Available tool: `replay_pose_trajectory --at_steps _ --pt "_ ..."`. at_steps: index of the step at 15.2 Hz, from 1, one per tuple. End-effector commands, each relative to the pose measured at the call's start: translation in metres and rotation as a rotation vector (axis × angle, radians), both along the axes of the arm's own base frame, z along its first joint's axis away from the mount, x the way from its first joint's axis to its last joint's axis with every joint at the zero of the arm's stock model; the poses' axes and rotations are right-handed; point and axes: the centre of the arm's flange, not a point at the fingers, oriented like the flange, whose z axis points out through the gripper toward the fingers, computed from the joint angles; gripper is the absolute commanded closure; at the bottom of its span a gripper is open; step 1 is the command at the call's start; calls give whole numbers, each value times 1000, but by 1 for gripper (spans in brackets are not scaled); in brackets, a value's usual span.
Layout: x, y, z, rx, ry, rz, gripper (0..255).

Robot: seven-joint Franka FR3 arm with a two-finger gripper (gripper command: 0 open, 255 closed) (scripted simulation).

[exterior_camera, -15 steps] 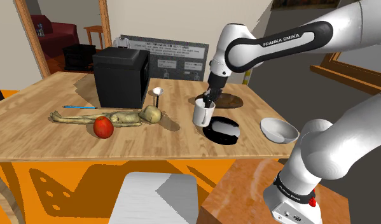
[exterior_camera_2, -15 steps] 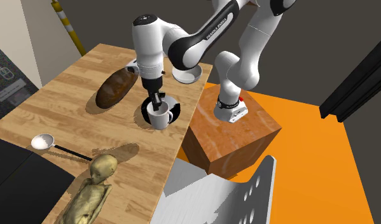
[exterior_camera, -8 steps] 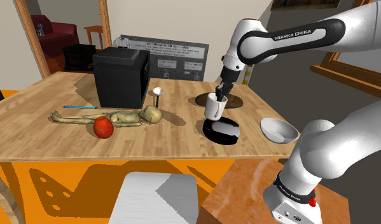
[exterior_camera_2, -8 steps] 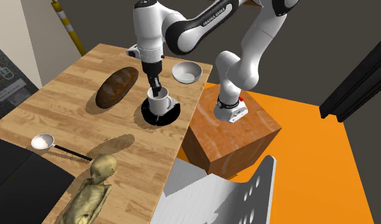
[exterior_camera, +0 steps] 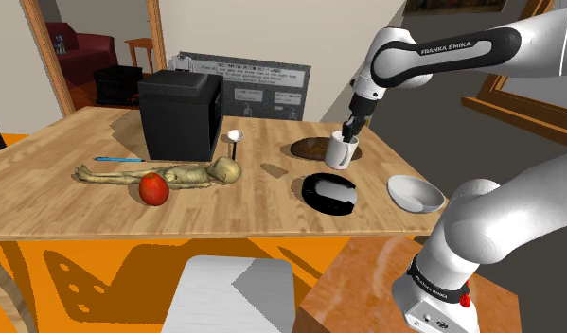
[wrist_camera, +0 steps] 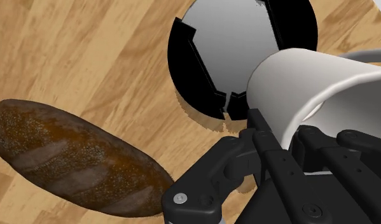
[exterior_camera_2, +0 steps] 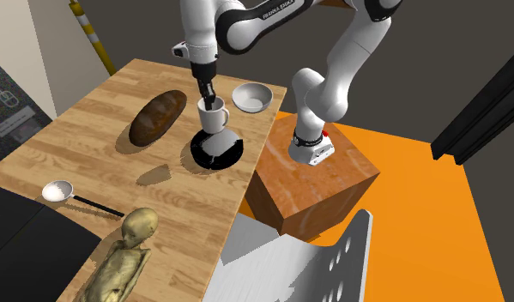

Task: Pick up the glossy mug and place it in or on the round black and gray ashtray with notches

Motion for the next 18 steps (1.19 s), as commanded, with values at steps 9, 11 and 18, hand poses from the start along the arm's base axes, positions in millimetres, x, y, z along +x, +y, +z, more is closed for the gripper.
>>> replay_pose_trajectory --at_steps 9,11,18 --pt "-3 -3 -49 0 0 1 255" --pt "-3 -3 -59 0 0 1 255" --pt "-3 -3 -89 0 0 1 255"
